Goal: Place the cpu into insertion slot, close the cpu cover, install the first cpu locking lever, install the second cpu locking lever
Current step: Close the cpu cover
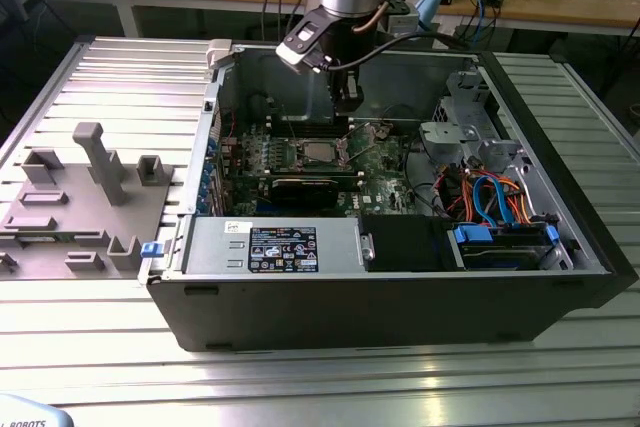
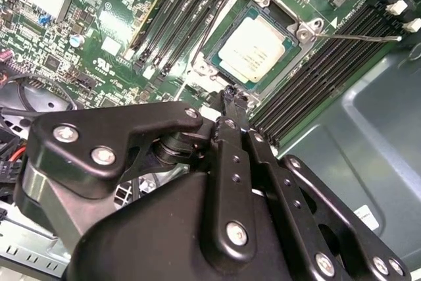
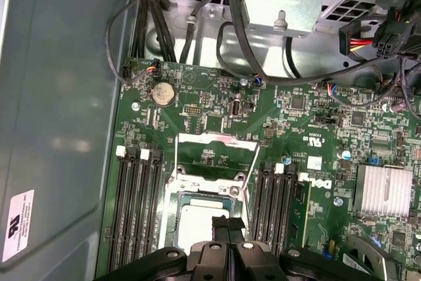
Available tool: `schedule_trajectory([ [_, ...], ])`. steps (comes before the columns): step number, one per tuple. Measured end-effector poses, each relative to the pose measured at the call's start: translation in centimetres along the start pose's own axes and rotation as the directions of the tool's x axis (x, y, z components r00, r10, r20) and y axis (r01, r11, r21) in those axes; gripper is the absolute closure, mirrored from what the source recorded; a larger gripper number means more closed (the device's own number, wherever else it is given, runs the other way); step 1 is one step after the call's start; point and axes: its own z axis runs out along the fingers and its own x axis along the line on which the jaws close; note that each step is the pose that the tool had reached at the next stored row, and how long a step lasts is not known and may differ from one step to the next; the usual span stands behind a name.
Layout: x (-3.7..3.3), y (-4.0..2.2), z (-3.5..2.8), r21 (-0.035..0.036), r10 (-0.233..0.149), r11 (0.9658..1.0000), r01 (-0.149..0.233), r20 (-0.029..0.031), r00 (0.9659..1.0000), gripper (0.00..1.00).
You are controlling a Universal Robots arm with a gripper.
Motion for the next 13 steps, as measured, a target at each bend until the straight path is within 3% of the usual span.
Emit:
schedule_trajectory([
  [13, -0.05, 0.44, 0.02, 0.0000, 0.000, 1.0000, 0.000, 0.0000, 1.0000, 0.89],
])
